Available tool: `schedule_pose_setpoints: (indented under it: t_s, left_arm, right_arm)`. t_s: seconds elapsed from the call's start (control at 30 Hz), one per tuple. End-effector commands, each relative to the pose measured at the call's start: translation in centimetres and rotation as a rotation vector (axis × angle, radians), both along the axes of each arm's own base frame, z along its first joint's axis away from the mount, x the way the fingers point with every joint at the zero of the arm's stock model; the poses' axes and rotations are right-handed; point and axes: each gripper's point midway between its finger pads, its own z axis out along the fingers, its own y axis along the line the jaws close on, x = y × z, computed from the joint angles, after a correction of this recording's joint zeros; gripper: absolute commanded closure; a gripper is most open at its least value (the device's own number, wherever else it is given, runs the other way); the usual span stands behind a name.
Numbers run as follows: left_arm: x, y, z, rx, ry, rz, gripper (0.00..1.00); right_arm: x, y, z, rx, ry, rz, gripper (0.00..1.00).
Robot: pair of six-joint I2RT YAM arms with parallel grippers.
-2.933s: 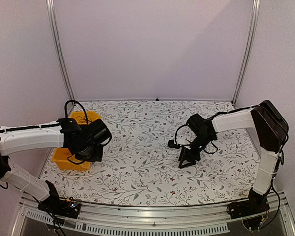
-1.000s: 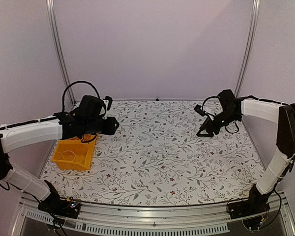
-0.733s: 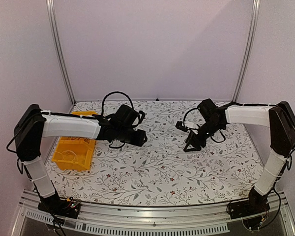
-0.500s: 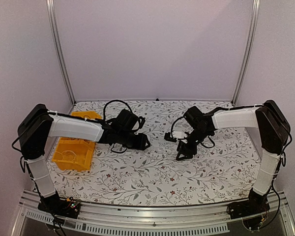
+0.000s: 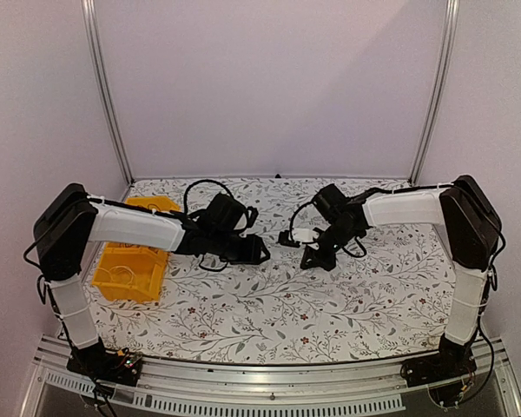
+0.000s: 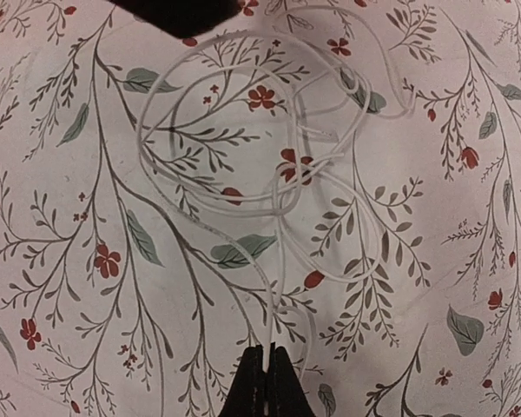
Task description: Untangle the cables
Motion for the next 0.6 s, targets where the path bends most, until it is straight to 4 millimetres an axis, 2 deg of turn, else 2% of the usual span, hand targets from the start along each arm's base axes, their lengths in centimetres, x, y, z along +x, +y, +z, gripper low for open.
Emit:
schedule_pose_setpoints:
  t_s: [0.0, 0.1, 0.2, 0.3, 0.4, 0.57]
  left_arm:
    - [1.3, -1.5, 0.1, -0.04, -0.031, -0.013, 0.55]
    - [1.8, -3.0, 1.2, -0.111, -0.1, -0.045, 0.54]
    - [2.3, -4.3, 0.3, -0.139, -0.096, -0.068, 0.56]
    - [2.5, -5.5, -1.0, -0.156, -0.066, -0.09, 0.68]
    - [2.2, -5.5, -2.9, -0.154, -0.042, -0.089, 0.75]
    - [2.0, -4.3, -5.0, -0.119, -0.037, -0.074, 0.89]
  right_arm:
    - [-0.3, 1.6, 7.8, 0.132, -0.033, 0.034, 1.0]
    - [-1.2, 2.2, 12.8, 0.211, -0.033, 0.051, 1.0]
    - [-1.8, 2.6, 16.4, 0.271, -0.029, 0.068, 1.0]
    - [-1.4, 3.0, 19.5, 0.304, -0.059, 0.065, 1.0]
    - [-0.3, 3.2, 24.0, 0.359, -0.133, 0.065, 1.0]
    - [0.8, 2.1, 33.1, 0.508, -0.275, 0.061, 1.0]
